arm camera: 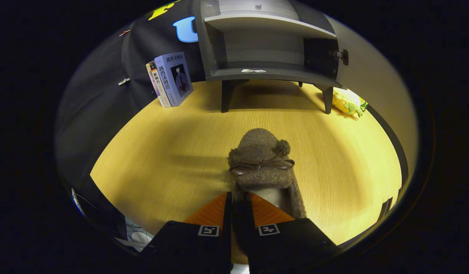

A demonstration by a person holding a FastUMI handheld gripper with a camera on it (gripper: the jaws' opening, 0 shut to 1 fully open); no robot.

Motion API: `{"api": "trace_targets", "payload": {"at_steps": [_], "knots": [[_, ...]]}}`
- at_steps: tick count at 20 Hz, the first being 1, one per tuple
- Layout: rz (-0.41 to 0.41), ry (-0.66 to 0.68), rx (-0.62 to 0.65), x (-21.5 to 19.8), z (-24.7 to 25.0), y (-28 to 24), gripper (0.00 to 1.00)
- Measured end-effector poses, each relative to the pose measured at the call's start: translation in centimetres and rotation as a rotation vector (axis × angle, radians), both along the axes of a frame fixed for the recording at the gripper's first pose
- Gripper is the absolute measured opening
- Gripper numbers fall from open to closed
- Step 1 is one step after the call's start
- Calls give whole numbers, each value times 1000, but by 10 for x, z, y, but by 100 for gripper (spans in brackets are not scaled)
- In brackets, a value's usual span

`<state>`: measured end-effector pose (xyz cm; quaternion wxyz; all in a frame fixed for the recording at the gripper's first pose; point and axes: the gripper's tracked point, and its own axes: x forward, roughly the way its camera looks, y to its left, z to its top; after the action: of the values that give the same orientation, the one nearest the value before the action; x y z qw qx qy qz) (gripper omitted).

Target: Open the shoe cabinet door, grab the shoes and put them into the shoe cabinet, then close the shoe cabinet door.

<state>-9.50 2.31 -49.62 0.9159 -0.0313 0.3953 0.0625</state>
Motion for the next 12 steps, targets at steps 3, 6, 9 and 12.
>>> {"api": "trace_targets", "payload": {"at_steps": [3,6,9,12], "knots": [[-14,-13,-15,17,-10,-3,22],[-32,-36,4,33,-12,-2,27],[-39,-52,27,40,-13,0,27],[-43,-62,8,41,-15,-3,26]]}}
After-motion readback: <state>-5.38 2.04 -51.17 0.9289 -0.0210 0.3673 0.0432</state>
